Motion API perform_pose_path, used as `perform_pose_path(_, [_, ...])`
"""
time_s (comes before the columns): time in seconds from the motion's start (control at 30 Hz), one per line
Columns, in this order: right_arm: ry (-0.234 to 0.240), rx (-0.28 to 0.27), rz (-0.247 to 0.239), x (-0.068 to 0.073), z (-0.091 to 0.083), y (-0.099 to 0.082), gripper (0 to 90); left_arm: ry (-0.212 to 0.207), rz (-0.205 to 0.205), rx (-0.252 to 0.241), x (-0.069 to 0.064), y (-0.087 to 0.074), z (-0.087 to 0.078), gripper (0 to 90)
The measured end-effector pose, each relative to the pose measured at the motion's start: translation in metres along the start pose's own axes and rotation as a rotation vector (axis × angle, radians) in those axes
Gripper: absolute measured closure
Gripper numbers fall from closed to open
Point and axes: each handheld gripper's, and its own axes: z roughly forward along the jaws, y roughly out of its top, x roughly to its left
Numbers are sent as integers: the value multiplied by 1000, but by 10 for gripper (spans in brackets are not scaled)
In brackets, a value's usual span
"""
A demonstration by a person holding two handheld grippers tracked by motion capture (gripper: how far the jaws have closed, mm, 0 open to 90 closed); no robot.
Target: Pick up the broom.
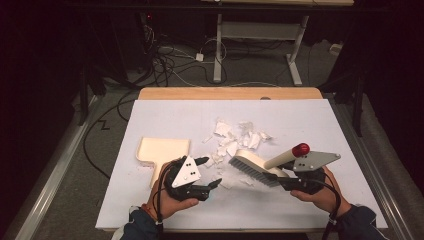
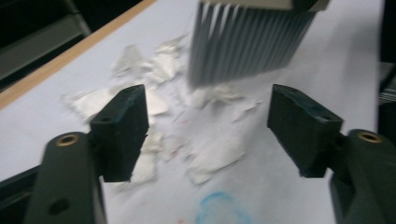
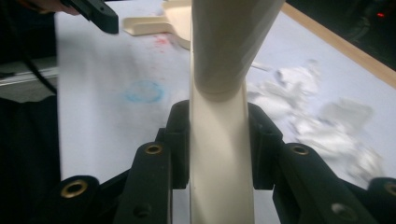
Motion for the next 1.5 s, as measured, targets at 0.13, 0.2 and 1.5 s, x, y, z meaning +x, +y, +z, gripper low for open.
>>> perform_pose_path(0.13, [-64,-2,21,-6,-9,-5,682,57,-11,34,8,-10,-5,322])
perform_pose_path(0.2, [-90,2,29,-9,-14,-7,682,90,-8,39,10,-15,-9,346])
perform_pose_path(1.5, [-401,4,143,-45,-59,-40,682,318,-333,268,37,-97,-60,196])
